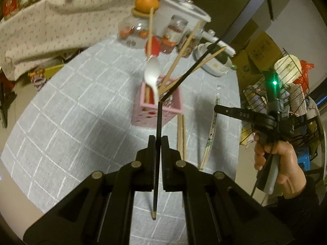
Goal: Organize utensils
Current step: 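Carry the black chopstick and the wrapped chopsticks toward the pink holder with both grippers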
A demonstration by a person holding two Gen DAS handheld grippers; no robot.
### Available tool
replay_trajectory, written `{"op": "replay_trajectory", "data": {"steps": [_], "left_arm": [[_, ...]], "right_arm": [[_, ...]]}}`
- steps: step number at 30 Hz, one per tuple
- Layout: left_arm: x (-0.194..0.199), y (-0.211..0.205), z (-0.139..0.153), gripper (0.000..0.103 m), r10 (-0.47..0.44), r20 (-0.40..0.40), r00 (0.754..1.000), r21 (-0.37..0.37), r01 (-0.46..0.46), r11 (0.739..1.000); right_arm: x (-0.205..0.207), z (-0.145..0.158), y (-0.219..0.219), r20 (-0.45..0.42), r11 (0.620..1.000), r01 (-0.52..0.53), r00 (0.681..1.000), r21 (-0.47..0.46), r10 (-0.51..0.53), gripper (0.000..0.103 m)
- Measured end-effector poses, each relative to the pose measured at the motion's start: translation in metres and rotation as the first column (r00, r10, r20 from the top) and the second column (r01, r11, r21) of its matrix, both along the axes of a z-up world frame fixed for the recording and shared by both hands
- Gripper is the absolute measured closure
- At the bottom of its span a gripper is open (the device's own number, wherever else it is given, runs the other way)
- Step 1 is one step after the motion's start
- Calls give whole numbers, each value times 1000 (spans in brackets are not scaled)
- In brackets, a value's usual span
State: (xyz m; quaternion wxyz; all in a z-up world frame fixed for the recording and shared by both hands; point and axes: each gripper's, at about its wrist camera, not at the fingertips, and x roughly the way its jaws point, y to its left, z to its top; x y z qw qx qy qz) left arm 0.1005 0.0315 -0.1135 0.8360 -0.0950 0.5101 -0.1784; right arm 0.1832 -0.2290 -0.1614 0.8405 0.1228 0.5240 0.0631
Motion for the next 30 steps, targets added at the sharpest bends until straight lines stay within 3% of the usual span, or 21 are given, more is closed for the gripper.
{"op": "replay_trajectory", "data": {"steps": [10,15,24,30], "left_arm": [[-18,-13,38,97,-32,151,988,-7,33,999],[-22,-12,62,98,-21,236,971,-20,26,999],[-27,0,101,98,50,411,910,-64,-25,998],[-24,6,109,98,104,477,872,-87,-71,994]], "right_arm": [[-55,65,0,195,999,-40,980,-10,41,98],[-64,90,5,252,997,-64,965,-37,71,98],[-69,118,17,317,995,-98,943,-33,103,98],[-69,124,22,335,994,-110,936,-17,109,98]]}}
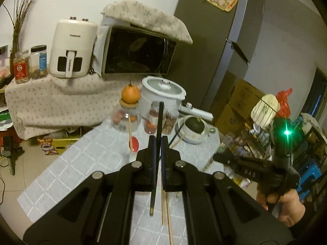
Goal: Organize utensils
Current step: 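Carry the black chopstick and the wrapped chopsticks toward the pink holder with both grippers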
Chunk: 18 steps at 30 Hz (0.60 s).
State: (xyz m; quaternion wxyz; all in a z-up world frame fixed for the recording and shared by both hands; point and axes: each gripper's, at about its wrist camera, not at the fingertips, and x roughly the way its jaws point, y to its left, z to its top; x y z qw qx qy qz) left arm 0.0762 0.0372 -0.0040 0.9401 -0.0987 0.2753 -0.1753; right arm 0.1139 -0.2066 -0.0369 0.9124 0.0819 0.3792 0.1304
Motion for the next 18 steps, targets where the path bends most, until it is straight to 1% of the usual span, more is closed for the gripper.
{"op": "replay_trajectory", "data": {"steps": [7,13,15,18], "left_arm": [[3,3,7,98,54,75,996,-25,-53,998],[12,2,8,98,90,146,985,-38,-85,996],[17,0,6,98,95,157,983,-34,-91,995],[26,-6,0,98,93,138,986,-16,-92,996]], "right_arm": [[1,10,9,29,1000,-8,1000,8,8,98],[5,14,14,36,1000,-15,999,27,14,98],[6,13,15,36,999,-17,999,28,16,98],[7,12,16,35,999,-19,999,29,18,98]]}}
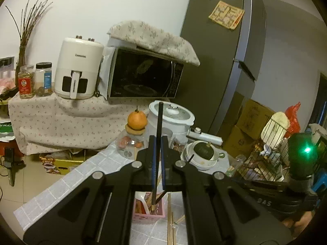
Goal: Organize utensils
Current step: 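Carry the black chopstick and the wrapped chopsticks toward the pink holder with both grippers, then drop the black chopstick into the pink holder and open the left gripper while the right releases the wrapped chopsticks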
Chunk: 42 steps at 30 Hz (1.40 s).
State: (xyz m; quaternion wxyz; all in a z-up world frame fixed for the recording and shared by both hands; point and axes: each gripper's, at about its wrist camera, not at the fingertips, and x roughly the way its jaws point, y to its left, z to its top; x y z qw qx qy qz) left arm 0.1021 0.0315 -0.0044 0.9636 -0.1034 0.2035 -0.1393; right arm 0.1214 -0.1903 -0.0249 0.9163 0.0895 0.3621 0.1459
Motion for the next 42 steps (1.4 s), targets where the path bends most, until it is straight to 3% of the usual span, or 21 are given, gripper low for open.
{"op": "replay_trajectory", "data": {"steps": [8,19,20,22,24,30,33,38,42], "left_arm": [[18,-9,-20,98,28,-45,999,41,-26,999],[42,-13,-43,97,27,-172,985,51,-18,999],[42,-13,-44,96,34,-175,984,51,-25,998],[41,-11,-43,77,52,-174,983,54,-43,998],[37,-8,-39,66,61,-165,984,50,-54,997],[30,3,-39,57,67,-217,974,55,-56,997],[25,7,-47,50,89,-268,959,97,-65,993],[24,14,-66,39,107,-361,926,171,-47,984],[24,25,-83,37,101,-441,892,167,-29,986]], "right_arm": [[2,0,1,1,1000,-2,1000,4,2,98],[7,1,1,5,1000,7,1000,17,-7,98],[7,1,1,6,1000,7,1000,17,-7,98],[8,1,2,10,1000,8,1000,21,-8,98],[9,2,3,19,1000,9,1000,26,-9,98],[15,6,11,59,1000,10,998,6,-10,98],[19,5,17,73,1000,10,997,-1,-10,98],[27,-1,31,99,999,7,995,-38,-4,98],[36,-13,43,86,997,0,996,-77,7,98]]}}
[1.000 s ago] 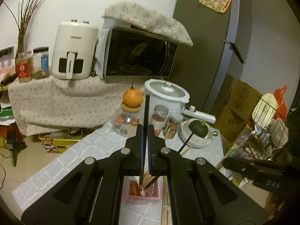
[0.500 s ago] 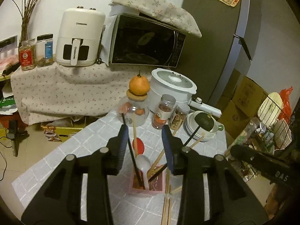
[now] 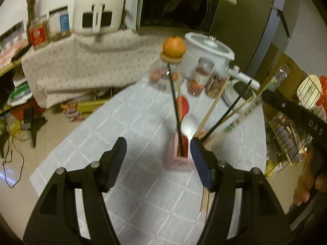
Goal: Organize utensils
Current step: 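Drop the black chopstick into the pink holder and open the left gripper while the right releases the wrapped chopsticks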
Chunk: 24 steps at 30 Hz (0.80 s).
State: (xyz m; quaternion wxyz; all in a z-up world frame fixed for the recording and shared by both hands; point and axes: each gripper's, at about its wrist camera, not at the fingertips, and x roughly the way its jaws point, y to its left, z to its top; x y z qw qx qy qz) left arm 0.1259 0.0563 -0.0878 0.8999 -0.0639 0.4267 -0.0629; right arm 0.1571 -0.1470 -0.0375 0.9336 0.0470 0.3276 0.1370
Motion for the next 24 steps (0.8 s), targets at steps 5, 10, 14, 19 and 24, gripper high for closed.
{"op": "replay_trajectory", "data": {"steps": [5,10,14,19,24], "left_arm": [[-2,6,-7,37,-2,-40,999,-12,2,1000],[-4,6,-7,37,-19,-50,999,-7,18,1000],[-5,4,-8,37,-30,-59,998,-2,30,1000],[-4,3,-10,36,-42,-73,996,-3,41,999],[-5,1,-14,31,-48,-96,994,-24,46,999]], "right_arm": [[7,-14,18,-5,997,-6,1000,-72,6,98],[13,-28,34,-28,989,-22,999,-143,19,98],[17,-37,34,-78,991,-35,997,-132,25,97],[14,-32,23,-111,998,-41,993,-55,35,83],[4,-20,7,-112,999,-19,994,-32,15,67]]}}
